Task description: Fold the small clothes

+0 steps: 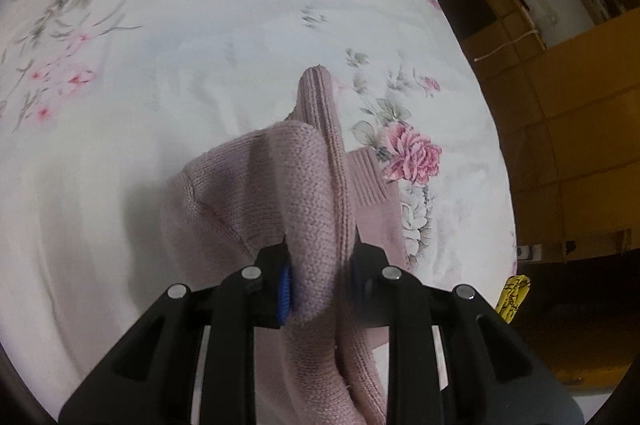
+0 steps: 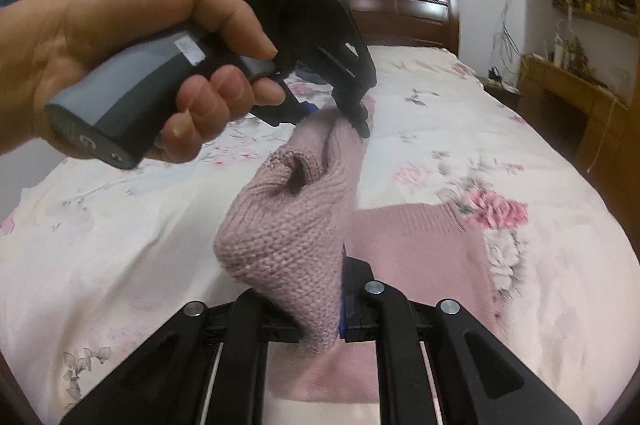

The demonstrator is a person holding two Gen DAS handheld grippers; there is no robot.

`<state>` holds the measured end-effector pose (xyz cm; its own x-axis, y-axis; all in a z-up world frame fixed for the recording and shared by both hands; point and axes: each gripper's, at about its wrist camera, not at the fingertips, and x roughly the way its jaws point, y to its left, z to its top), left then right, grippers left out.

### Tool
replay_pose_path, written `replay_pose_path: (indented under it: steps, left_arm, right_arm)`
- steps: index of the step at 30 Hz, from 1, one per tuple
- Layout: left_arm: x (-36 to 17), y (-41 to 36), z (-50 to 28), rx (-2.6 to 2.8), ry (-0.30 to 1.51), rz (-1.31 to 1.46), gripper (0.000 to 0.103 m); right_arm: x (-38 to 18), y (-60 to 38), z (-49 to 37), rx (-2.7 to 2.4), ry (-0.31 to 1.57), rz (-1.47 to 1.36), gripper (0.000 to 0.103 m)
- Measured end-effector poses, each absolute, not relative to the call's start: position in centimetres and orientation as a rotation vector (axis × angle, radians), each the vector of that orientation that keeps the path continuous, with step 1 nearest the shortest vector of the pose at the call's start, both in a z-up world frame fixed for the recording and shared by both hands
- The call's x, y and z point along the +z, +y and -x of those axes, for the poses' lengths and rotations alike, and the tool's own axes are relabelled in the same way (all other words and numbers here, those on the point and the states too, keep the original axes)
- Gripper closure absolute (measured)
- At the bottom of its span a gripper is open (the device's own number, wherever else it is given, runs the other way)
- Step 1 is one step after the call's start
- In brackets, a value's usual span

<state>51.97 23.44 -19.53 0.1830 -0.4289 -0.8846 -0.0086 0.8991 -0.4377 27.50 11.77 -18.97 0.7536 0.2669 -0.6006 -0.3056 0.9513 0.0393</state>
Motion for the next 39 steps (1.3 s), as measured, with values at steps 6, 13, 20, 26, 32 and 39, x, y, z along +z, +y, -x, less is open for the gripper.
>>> replay_pose_path:
  steps: [6,13,20,26,32,39]
  left_arm:
    - [-21.2,19.1,-52.5,-0.307,1.38,0.336,0.082]
    - [-23.5,15.1,-52.4,-0.267,1.366,0.301,0.082]
    - [-25.2,11.6,-51.6,-0.232,1.335,0.287,0.082]
    - [-26.8,9.2,-50.4,-0.198,1.288,0.237,0.082]
    - [-28.2,8.2,-50.1,-0.192,1.249,0.241,0.081]
    - [-28.8,9.2,-50.2,-0.346,1.153,0.494,0.045]
  right_arm:
    - [-20.2,8.1,-27.8,0.278,0.68,0.0,0.092]
    - [-21.9,4.3,-28.3,0.266,0.721,-0.082,0.093]
    - [-24.0,0.8,-28.4,0.254,0.77,-0.17,0.092]
    - [-26.1,-1.7,-28.1,0.261,0.817,-0.242,0.092]
    - [-28.8,-5.4,-29.1,0.334,0.904,-0.457,0.092]
    - [-32.0,-9.4,-30.8,0.483,0.991,-0.702,0.078]
